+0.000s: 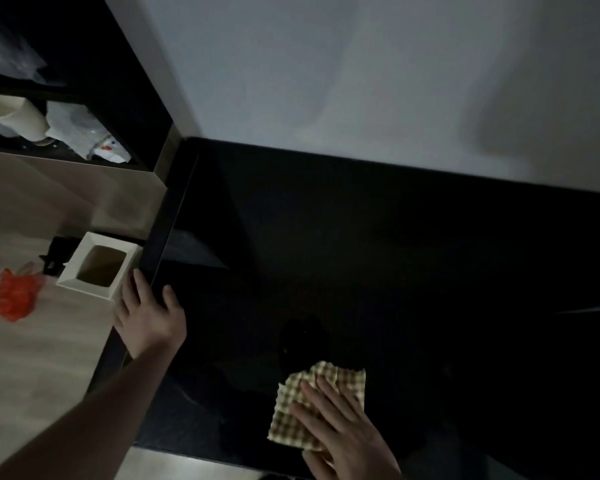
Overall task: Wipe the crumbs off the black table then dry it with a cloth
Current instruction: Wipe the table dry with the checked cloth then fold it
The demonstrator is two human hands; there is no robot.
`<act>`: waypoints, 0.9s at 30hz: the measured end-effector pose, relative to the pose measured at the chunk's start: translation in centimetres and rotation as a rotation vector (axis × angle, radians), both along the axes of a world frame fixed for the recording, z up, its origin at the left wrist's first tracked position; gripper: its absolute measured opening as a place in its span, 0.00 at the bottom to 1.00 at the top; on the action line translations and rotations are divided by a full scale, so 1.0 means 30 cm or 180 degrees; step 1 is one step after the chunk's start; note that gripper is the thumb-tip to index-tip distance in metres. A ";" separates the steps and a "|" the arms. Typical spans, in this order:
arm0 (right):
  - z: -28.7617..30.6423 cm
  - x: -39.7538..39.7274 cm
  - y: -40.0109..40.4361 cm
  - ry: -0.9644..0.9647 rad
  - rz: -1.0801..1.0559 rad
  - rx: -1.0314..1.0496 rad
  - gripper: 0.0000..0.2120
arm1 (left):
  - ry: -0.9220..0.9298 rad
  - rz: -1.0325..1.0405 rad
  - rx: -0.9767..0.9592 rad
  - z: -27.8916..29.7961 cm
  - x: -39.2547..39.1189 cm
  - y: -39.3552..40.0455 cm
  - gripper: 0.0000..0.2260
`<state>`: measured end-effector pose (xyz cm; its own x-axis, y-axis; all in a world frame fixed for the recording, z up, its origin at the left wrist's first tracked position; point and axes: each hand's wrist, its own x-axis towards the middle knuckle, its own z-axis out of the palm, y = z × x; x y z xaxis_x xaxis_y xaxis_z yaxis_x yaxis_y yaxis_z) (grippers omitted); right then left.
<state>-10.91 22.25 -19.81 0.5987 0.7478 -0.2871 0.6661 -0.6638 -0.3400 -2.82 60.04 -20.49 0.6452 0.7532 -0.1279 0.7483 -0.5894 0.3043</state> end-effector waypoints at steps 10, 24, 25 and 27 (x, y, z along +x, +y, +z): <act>-0.041 0.540 0.130 -0.0257 -0.0660 -0.0198 0.31 | -0.0134 0.0178 0.0025 -0.005 0.014 -0.005 0.32; -0.044 1.267 0.066 -0.0328 -0.2488 -0.0183 0.32 | -0.0240 0.0167 0.0240 -0.030 0.017 0.001 0.33; -0.043 1.263 0.067 -0.0357 -0.2542 -0.0133 0.31 | -0.0238 0.0171 0.0259 -0.031 0.016 0.001 0.33; -0.035 1.258 0.061 -0.0427 -0.2622 -0.0048 0.29 | -0.0235 0.0146 0.0276 -0.032 0.016 0.003 0.33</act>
